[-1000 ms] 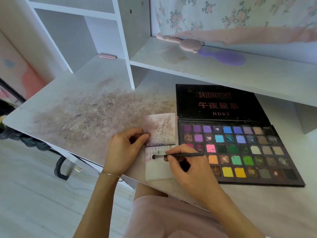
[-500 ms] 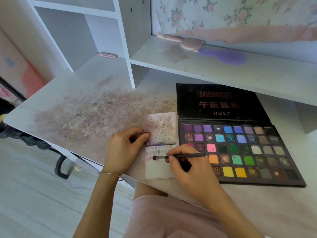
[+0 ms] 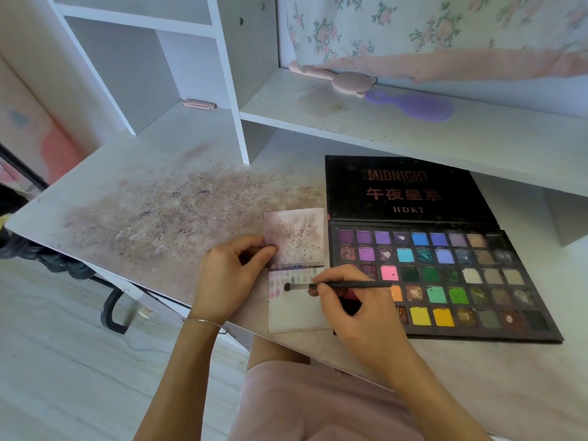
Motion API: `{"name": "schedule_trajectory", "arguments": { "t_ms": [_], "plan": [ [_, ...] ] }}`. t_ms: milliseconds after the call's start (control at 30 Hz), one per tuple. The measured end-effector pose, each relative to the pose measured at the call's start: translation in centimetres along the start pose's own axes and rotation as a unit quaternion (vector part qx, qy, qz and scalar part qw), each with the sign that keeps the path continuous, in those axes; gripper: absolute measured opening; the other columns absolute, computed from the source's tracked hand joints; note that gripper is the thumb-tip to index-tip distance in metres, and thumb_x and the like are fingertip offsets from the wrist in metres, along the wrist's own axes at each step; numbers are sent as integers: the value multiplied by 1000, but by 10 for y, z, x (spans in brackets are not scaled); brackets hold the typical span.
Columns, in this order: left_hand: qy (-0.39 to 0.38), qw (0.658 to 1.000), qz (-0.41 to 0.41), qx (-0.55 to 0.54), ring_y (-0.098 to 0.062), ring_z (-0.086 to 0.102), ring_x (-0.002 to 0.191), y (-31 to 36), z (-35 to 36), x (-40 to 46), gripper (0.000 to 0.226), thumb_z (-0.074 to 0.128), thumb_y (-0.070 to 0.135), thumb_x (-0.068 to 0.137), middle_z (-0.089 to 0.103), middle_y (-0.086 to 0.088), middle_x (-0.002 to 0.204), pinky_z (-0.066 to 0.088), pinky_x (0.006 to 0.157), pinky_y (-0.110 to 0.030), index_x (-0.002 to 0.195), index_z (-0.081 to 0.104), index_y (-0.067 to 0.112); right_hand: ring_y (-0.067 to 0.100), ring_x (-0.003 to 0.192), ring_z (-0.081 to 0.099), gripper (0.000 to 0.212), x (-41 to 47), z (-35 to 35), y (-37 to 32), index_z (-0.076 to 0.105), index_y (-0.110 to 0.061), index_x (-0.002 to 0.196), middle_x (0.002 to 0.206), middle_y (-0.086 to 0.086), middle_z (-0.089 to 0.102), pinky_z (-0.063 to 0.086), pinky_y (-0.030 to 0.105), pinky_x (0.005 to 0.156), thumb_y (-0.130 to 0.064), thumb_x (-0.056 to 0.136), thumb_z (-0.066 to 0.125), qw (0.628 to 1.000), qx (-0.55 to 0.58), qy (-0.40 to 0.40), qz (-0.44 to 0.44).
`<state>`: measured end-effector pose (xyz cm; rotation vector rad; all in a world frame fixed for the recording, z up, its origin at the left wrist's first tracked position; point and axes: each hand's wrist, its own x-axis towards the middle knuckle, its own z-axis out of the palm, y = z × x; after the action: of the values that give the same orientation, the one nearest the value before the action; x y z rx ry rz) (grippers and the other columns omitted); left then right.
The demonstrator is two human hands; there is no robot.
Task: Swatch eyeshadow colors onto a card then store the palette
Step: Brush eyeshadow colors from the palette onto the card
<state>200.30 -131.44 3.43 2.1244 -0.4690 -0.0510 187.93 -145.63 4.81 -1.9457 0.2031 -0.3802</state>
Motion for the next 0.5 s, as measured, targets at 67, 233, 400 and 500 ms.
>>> {"name": "schedule_trajectory", "arguments": {
  "t_ms": [67,233,400,500],
  "plan": [
    [1,1000,-1,-2,-5,64,73,0,0,0,9,67,20,81,71,6,79,51,70,-23,88,73,20,4,81,61,17,0,-2,1,60,-32,83,81,-13,64,48,12,68,-17,81,53,999,34,32,-11],
    [-1,1000,-2,-4,-8,64,73,1,-2,-1,9,67,20,81,71,5,78,51,69,-25,88,73,18,9,81,65,20,-2,-13,5,65,-33,86,88,-8,67,51,16,70,-19,82,52,992,92,88,-18],
    [4,1000,-16,-8,-4,63,72,3,-1,-1,10,66,19,82,69,9,77,49,68,-20,89,73,19,16,68,60,22,-8,-39,12,63,-40,87,83,-9,65,50,21,58,-23,82,51,986,37,157,-34],
    [29,999,-19,-2,-9,64,75,4,4,-4,12,64,20,83,70,5,81,50,71,-25,92,72,17,10,67,59,29,-11,-60,20,59,-41,83,81,-13,64,48,13,52,-13,85,53,981,3,193,-25]
  ]
}}
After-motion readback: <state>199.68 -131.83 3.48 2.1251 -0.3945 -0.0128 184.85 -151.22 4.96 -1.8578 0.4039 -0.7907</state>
